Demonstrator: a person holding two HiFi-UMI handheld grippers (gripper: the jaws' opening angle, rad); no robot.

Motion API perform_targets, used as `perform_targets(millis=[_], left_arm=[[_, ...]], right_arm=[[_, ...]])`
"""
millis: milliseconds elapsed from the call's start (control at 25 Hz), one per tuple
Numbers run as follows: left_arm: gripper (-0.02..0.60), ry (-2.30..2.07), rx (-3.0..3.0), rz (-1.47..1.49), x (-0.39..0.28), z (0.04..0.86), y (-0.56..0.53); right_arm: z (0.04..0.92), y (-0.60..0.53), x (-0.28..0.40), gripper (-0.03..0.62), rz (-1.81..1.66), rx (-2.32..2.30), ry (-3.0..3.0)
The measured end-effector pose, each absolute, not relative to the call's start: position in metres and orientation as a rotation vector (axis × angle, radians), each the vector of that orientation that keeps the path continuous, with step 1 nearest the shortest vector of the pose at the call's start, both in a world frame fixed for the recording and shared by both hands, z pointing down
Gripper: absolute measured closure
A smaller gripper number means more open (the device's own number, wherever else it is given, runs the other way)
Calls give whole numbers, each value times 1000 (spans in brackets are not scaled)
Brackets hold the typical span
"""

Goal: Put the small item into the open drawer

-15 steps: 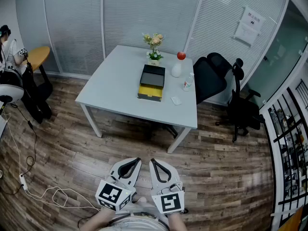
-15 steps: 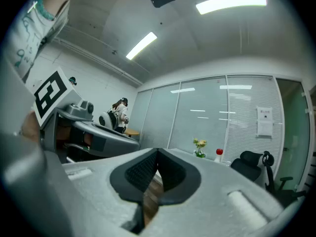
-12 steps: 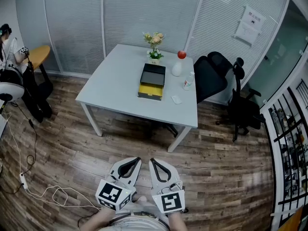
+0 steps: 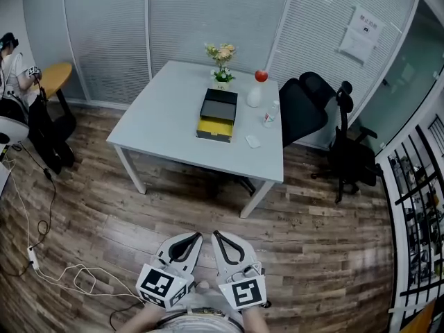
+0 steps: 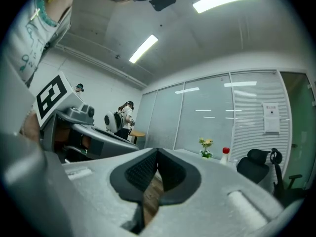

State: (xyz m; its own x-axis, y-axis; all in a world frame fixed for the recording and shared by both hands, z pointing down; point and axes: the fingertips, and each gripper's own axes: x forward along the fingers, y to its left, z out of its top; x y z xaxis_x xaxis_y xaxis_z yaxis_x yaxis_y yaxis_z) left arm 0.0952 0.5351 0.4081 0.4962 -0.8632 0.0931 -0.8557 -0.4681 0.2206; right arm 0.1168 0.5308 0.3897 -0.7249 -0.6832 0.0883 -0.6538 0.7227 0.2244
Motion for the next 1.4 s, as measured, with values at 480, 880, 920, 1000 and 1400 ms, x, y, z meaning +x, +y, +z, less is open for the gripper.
perform_targets(millis=[480, 880, 920, 1000, 1400], left_arm=[[584, -1467, 2520, -59, 81, 410, 463], [584, -1336, 2598, -50, 65, 398, 350], [584, -1322, 2597, -50, 62, 397, 342], [584, -1303, 2597, -50, 56, 397, 328], [584, -1273, 2609, -46, 18, 401, 264]], right_arm=[[383, 463, 110, 591, -315, 1153, -2770], [375, 353, 77, 591, -337, 1194, -2729], [375, 344, 73, 591, -339, 1194, -2720], [376, 327, 67, 591, -336, 1202, -2708], [389, 260, 30, 591, -286, 1203, -2687]])
